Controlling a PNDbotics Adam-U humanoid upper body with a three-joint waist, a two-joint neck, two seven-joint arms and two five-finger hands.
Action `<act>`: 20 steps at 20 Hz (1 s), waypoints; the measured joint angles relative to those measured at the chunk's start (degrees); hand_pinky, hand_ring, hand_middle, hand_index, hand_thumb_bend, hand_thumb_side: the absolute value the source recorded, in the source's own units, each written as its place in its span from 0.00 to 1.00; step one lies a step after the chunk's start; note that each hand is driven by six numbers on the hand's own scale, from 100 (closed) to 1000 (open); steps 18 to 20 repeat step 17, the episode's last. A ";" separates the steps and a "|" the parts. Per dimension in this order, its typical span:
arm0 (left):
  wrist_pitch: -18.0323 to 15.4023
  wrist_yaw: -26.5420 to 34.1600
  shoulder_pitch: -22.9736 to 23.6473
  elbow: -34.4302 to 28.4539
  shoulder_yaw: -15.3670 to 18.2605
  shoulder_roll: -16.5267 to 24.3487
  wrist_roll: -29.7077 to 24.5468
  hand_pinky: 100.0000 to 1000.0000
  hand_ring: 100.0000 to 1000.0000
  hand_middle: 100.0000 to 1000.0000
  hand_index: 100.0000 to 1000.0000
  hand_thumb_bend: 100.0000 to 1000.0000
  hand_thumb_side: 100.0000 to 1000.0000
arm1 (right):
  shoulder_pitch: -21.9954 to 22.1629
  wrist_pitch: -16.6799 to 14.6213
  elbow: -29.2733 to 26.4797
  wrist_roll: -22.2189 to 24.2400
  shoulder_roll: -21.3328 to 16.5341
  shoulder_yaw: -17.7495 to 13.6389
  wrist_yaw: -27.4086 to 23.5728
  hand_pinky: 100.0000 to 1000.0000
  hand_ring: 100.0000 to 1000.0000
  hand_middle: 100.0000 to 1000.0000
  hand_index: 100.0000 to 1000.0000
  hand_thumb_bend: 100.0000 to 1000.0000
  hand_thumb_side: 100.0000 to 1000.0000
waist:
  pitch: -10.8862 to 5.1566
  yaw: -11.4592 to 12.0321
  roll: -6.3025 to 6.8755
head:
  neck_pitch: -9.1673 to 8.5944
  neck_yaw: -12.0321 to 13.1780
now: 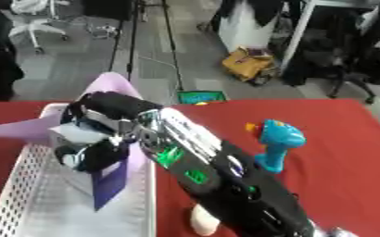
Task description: Pick up objects on the table and place them in the box.
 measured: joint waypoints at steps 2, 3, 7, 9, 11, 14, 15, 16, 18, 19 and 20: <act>0.05 0.02 -0.03 0.00 0.00 -0.02 -0.05 0.84 0.81 0.73 0.66 0.00 0.84 | -0.01 -0.50 -0.01 0.46 0.00 -0.12 -0.02 0.80 0.90 0.71 0.88 0.27 0.50 | 0.00 -0.01 0.00 | -0.01 0.00; 0.07 0.02 -0.06 0.00 0.00 -0.05 -0.07 0.84 0.81 0.73 0.66 0.00 0.84 | -0.03 -0.68 -0.02 0.65 -0.01 -0.18 -0.02 0.81 0.91 0.72 0.89 0.29 0.51 | 0.00 -0.01 0.00 | -0.01 0.00; 0.11 0.02 -0.09 0.00 0.00 -0.43 -0.11 0.84 0.81 0.73 0.66 0.00 0.84 | -0.15 -1.23 -0.39 1.21 -0.04 -0.38 0.25 0.81 0.91 0.72 0.89 0.29 0.50 | 0.00 -0.08 -0.01 | -0.01 0.00; 0.12 0.02 -0.14 0.00 0.00 -0.43 -0.12 0.84 0.81 0.73 0.66 0.00 0.84 | -0.23 -1.32 -0.69 1.30 -0.05 -0.66 0.33 0.81 0.91 0.72 0.88 0.29 0.50 | 0.00 -0.10 -0.02 | -0.02 0.00; 0.15 0.02 -0.16 0.00 0.00 -0.43 -0.15 0.84 0.81 0.73 0.66 0.00 0.84 | -0.31 -1.43 -1.22 1.25 -0.27 -0.81 0.43 0.81 0.91 0.72 0.88 0.28 0.51 | 0.00 -0.15 -0.03 | -0.02 0.00; 0.20 0.03 -0.16 0.00 0.00 -0.43 -0.20 0.84 0.81 0.73 0.66 0.00 0.84 | -0.11 -1.51 -2.90 0.88 -1.53 -1.39 0.37 0.82 0.90 0.71 0.88 0.26 0.51 | 0.00 -0.26 -0.04 | -0.02 0.00; 0.20 0.03 -0.16 0.00 0.00 -0.43 -0.20 0.84 0.81 0.73 0.66 0.00 0.84 | 0.04 -1.44 -3.73 0.58 -1.97 -1.69 0.32 0.82 0.90 0.71 0.88 0.26 0.51 | -0.01 -0.40 -0.04 | -0.02 0.01; 0.20 0.04 -0.16 0.00 0.00 -0.43 -0.20 0.84 0.81 0.73 0.66 0.00 0.84 | 0.18 -1.31 -4.70 0.21 -2.49 -2.12 0.27 0.82 0.90 0.71 0.87 0.26 0.50 | -0.02 -0.50 -0.04 | -0.02 0.03; 0.20 0.04 -0.16 0.00 0.00 -0.43 -0.20 0.84 0.81 0.73 0.66 0.00 0.84 | 0.20 -1.13 -5.70 -0.23 -3.01 -2.58 0.24 0.82 0.90 0.71 0.87 0.26 0.50 | -0.03 -0.51 -0.01 | -0.02 0.05; 0.20 0.04 -0.16 0.00 0.00 -0.43 -0.20 0.84 0.81 0.73 0.66 0.00 0.84 | 0.20 -1.13 -5.70 -0.23 -3.01 -2.58 0.24 0.82 0.90 0.71 0.87 0.26 0.50 | -0.03 -0.51 -0.01 | -0.02 0.05; 0.20 0.04 -0.16 0.00 0.00 -0.43 -0.20 0.84 0.81 0.73 0.66 0.00 0.84 | 0.20 -1.13 -5.70 -0.23 -3.01 -2.58 0.24 0.82 0.90 0.71 0.87 0.26 0.50 | -0.03 -0.51 -0.01 | -0.02 0.05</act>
